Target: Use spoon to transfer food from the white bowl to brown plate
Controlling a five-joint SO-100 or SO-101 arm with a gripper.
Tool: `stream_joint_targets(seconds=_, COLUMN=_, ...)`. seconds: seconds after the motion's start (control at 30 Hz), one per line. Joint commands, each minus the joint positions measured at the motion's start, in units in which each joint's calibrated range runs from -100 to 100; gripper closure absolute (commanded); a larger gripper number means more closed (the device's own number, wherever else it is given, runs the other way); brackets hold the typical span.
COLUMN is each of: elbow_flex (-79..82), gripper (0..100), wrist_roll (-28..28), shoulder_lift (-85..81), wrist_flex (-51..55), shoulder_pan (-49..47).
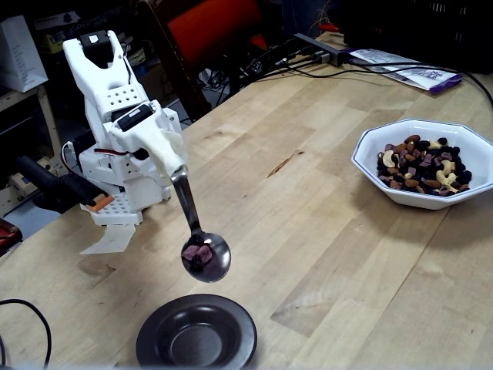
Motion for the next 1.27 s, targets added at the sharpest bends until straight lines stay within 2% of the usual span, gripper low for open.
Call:
stream_joint_targets(seconds=0.0, elbow_flex=-0.7, gripper=96, wrist_roll=0.1, shoulder_lift=-1.5, wrist_flex=-0.1, shoulder_pan=0.5)
stream_joint_targets(seconds=0.4, elbow_flex=5.2, gripper=96, wrist_roll=0.1, shoulder_lift=-1.5, wrist_flex=-0.1, shoulder_pan=0.5)
stream_joint_targets(seconds=1.23, elbow_flex=5.3, gripper=96, wrist_roll=0.1, shoulder_lift=-0.5, wrist_flex=2.0, shoulder_pan=0.3)
